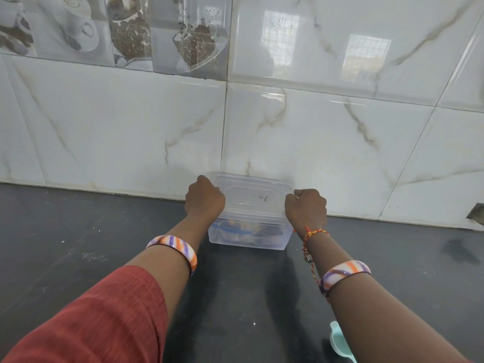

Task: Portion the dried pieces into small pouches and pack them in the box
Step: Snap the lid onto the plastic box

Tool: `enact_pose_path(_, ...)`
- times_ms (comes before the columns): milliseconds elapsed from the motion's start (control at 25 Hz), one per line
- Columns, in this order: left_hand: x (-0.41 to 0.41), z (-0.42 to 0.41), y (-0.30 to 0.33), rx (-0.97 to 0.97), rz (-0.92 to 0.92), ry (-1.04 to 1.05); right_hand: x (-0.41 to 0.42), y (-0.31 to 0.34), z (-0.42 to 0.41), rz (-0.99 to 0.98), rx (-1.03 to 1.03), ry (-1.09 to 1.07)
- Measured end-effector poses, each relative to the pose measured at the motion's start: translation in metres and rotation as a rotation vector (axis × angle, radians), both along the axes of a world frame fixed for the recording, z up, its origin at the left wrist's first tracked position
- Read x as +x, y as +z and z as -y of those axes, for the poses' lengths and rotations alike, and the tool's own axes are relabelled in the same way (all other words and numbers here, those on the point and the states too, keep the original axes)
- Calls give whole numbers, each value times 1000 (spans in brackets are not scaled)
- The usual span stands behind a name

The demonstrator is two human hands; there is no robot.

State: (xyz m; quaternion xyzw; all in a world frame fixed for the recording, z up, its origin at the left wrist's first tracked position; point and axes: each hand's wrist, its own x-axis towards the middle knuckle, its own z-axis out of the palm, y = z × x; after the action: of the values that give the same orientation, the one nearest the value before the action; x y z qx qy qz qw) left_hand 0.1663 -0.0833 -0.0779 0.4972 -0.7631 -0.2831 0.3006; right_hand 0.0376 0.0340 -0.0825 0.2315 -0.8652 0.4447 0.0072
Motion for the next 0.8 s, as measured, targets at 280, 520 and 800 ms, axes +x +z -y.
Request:
enact_pose_path(280,1,4,0,-59,94,-39,2,19,0,-283,316,55)
enact_pose_path(520,-6,16,-1,-2,63,-48,1,7,-1,-307,282,11)
enact_pose_path(800,-6,32,0,-86,143,-39,-5,16,-1,-312,350,-13)
